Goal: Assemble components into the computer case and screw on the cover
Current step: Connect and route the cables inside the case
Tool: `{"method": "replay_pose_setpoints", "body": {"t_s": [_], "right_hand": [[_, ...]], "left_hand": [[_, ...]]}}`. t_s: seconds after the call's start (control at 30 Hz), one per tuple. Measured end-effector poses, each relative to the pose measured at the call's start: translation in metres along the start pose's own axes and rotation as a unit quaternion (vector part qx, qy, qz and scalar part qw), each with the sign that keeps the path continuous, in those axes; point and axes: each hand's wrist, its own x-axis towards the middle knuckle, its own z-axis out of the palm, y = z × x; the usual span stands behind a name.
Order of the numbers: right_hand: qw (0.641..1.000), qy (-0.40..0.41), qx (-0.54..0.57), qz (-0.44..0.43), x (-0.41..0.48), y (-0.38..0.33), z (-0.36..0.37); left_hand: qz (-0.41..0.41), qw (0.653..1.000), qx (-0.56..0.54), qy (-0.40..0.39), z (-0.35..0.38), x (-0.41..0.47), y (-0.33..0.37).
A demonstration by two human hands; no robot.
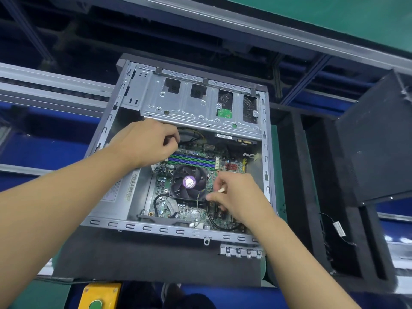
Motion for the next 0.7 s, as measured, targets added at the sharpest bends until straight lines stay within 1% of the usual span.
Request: {"method": "replay_pose_setpoints", "body": {"t_s": [0.03,0.1,0.17,0.3,0.37,0.53,0.63,0.7], "right_hand": [[0.997,-0.02,-0.076,-0.022,0.0,-0.003,-0.002],[0.978,-0.055,-0.194,-0.047,0.0,-0.009,-0.003],[0.958,-0.094,-0.264,-0.051,0.001,-0.013,-0.001],[0.954,-0.201,-0.224,-0.012,0.005,-0.014,0.002],[0.952,-0.223,-0.209,-0.014,0.005,-0.014,0.004],[0.954,-0.249,-0.165,-0.031,0.011,-0.013,0.009],[0.964,-0.237,-0.115,-0.038,0.016,-0.013,0.013],[0.969,-0.211,-0.123,-0.043,0.016,-0.011,0.018]], "left_hand": [[0.001,1.0,0.0,0.0,0.0,0.0,0.0],[0.001,1.0,-0.005,0.001,0.0,-0.001,0.001],[0.001,1.0,-0.011,0.007,0.001,-0.002,0.001],[0.003,1.0,-0.014,0.012,0.001,-0.002,0.0],[0.005,1.0,-0.018,0.014,0.0,-0.002,-0.001],[0.007,0.999,-0.025,0.021,0.001,-0.001,-0.001],[0.003,1.0,-0.024,0.017,0.002,0.0,-0.003],[0.001,1.0,-0.026,0.014,0.003,0.001,-0.003]]}}
